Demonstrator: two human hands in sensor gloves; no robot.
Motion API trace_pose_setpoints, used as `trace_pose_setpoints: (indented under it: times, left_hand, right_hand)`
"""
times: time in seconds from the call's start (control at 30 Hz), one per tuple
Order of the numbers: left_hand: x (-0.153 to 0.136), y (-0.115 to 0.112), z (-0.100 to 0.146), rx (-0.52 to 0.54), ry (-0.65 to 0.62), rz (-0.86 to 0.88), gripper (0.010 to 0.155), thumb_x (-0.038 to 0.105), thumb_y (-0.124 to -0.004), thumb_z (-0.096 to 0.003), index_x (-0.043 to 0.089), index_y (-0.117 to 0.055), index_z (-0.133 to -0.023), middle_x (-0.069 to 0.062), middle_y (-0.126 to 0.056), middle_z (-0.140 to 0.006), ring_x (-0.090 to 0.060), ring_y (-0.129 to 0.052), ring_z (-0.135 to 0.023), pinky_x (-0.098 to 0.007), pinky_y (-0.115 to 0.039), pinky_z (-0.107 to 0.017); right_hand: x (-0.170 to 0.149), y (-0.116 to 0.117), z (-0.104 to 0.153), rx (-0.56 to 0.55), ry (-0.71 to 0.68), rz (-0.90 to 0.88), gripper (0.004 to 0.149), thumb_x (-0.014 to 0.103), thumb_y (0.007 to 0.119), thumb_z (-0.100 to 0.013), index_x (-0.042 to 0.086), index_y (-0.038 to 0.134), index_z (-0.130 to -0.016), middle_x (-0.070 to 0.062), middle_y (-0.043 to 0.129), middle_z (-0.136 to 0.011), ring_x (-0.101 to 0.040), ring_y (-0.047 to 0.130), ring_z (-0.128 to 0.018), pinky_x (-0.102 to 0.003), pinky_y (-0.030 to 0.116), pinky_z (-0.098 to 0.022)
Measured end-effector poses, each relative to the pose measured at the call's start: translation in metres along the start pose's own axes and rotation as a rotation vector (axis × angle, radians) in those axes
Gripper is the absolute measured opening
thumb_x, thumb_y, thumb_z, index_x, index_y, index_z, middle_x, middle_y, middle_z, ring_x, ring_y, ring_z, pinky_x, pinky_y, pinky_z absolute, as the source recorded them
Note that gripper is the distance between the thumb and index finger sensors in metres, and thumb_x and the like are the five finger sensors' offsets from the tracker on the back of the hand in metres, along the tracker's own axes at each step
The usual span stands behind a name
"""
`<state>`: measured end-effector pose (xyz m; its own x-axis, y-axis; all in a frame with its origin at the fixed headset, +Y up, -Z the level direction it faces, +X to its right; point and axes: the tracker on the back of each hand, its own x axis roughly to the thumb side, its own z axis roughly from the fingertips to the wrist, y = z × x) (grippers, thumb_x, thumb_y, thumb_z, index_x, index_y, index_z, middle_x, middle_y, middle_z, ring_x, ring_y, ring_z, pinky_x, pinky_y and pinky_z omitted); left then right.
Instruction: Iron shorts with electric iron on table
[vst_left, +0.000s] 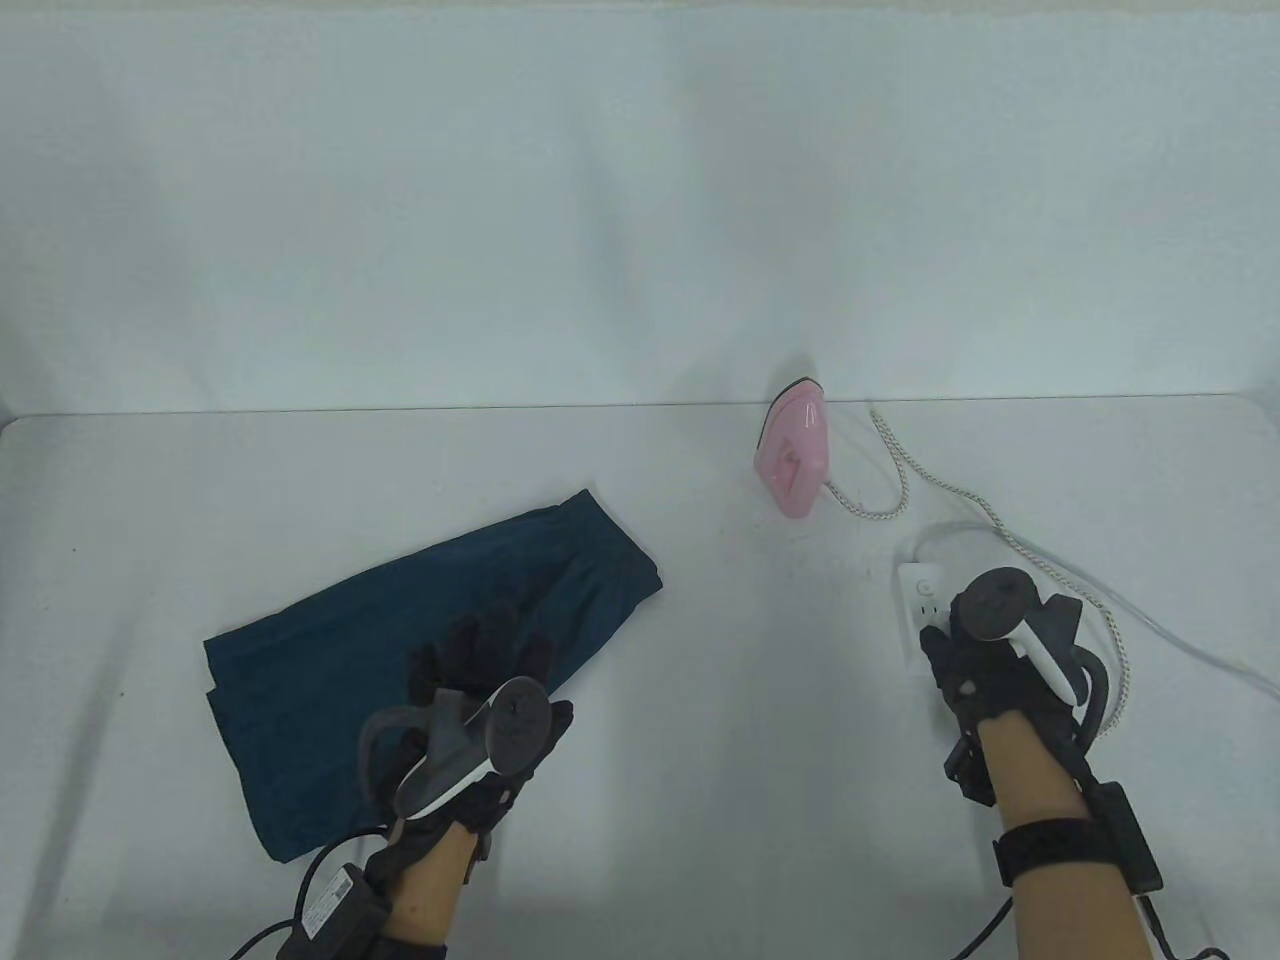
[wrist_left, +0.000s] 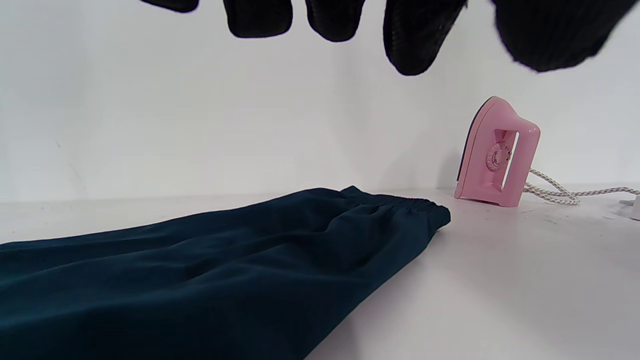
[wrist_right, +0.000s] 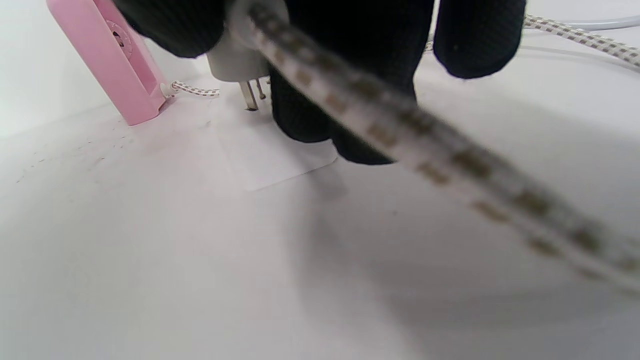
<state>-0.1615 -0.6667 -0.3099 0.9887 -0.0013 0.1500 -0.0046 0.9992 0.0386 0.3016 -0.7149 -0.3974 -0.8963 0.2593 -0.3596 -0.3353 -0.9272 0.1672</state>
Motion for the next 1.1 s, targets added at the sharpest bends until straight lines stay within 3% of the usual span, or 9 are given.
trace_pose_setpoints:
  times: [0.37,0.77,0.93,1.1]
  left_hand:
    - [0.0,-0.002,0.0,-0.004,-0.002,-0.002,0.071,0.065,-0.069,-0.0467,0.039,-0.052,-0.111,-0.002,-0.033,-0.122,-0.043,-0.04,-0.111,-0.069,-0.037,-0.076]
    - [0.0,-0.002,0.0,0.001,-0.001,0.008,0.071,0.065,-0.069,-0.0468,0.039,-0.052,-0.11,-0.002,-0.034,-0.122,-0.043,-0.04,-0.111,-0.069,-0.037,-0.076]
    - [-0.001,-0.003,-0.001,0.004,-0.006,0.012,0.071,0.065,-0.069,-0.0468,0.038,-0.053,-0.11,-0.002,-0.034,-0.122,-0.043,-0.04,-0.112,-0.069,-0.037,-0.077]
    - [0.0,-0.003,-0.001,0.002,-0.009,0.009,0.071,0.065,-0.069,-0.0468,0.039,-0.053,-0.11,-0.002,-0.035,-0.122,-0.043,-0.039,-0.112,-0.069,-0.037,-0.077]
  right_hand:
    - [0.009,0.002,-0.003,-0.017,0.037,0.072,0.069,0.057,0.072,-0.053,0.016,0.056,-0.106,0.008,0.098,-0.062,-0.015,0.107,-0.044,-0.052,0.08,-0.057]
    - [0.01,0.006,-0.007,0.012,0.055,0.075,0.069,0.058,0.07,-0.054,0.019,0.051,-0.108,0.008,0.096,-0.06,-0.016,0.103,-0.041,-0.054,0.078,-0.058]
    - [0.003,-0.001,-0.005,0.044,0.068,0.035,0.073,0.068,0.061,-0.052,0.026,0.05,-0.111,0.003,0.092,-0.076,-0.022,0.1,-0.058,-0.056,0.074,-0.061]
    - [0.01,-0.015,0.003,-0.066,0.042,0.082,0.072,0.069,0.061,-0.052,0.028,0.052,-0.111,0.001,0.085,-0.091,-0.025,0.095,-0.072,-0.058,0.071,-0.064]
